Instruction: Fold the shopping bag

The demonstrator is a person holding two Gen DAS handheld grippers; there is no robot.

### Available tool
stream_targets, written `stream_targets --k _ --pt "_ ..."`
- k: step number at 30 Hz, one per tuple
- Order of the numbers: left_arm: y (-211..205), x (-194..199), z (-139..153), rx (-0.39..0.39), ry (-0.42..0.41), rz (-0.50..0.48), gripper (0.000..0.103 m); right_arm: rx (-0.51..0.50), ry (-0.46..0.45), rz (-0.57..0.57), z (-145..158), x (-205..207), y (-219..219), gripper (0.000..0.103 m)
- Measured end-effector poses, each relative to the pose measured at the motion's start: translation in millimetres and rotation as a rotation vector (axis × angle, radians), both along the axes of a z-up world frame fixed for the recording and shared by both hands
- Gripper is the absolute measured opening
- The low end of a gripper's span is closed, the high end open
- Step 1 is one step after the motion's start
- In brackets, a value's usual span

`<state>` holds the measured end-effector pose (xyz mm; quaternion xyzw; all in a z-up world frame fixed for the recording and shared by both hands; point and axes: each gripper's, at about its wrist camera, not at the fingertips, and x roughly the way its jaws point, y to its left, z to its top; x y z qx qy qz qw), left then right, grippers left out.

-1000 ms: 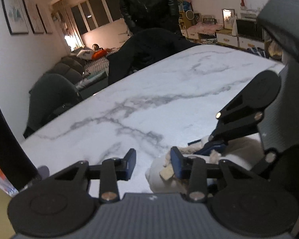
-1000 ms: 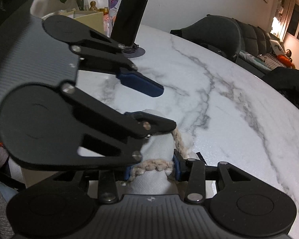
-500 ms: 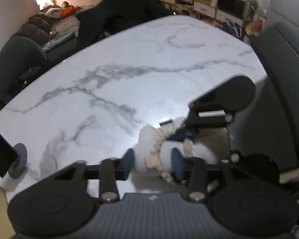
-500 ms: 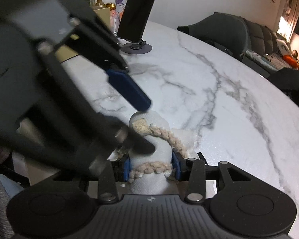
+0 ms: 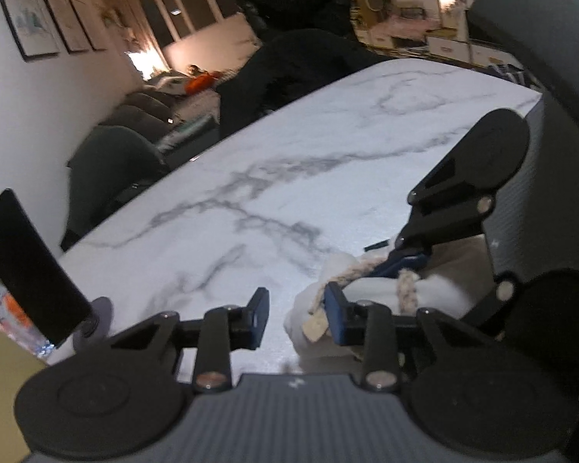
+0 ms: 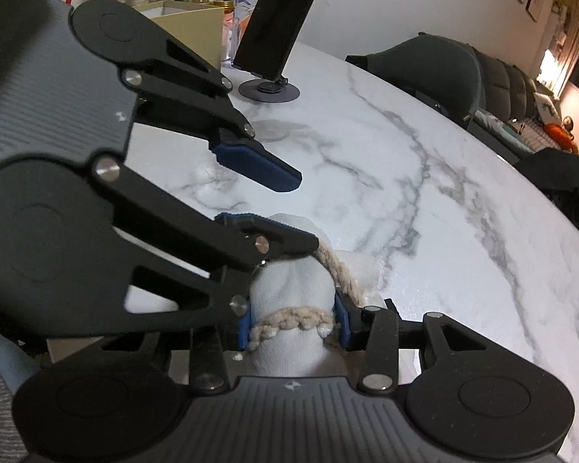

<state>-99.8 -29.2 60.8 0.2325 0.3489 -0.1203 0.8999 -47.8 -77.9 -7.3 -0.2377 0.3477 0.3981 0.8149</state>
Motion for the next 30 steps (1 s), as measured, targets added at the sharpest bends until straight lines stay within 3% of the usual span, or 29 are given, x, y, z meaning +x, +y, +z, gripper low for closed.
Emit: stream_targets --k 9,14,17,19,21,23,25,28,30 --pt "-9 19 -2 -0.009 0.036 0.01 0.014 0.088 0.035 -0.042 -1 4 -10 0.042" --pt "12 42 19 -0.168 0.213 0.02 0.018 0.096 0.038 -0.036 0 5 -12 0.042" --pt "19 45 30 -0.212 0.289 -0.016 0.021 0.097 0.038 -0.031 0 5 -13 0.041" --pt "16 42 34 -0.172 0.3 -0.039 0.023 0.101 0.041 -0.031 0 6 -14 0.041" --pt "10 36 34 -0.121 0.321 -0.066 0.037 0.103 0.042 -0.032 -1 8 -14 0.041" --pt "6 31 30 -0.107 0.343 -0.088 0.039 0.103 0.042 -0.033 -1 8 -13 0.041" --pt "5 28 27 -0.107 0.315 -0.081 0.042 0.099 0.038 -0.034 -1 8 -12 0.041" --pt "8 26 23 -0.088 0.251 -0.052 0.04 0.083 0.021 -0.033 -2 5 -9 0.042" --pt "9 23 21 -0.09 0.231 -0.06 0.03 0.073 0.015 -0.031 -2 4 -7 0.042"
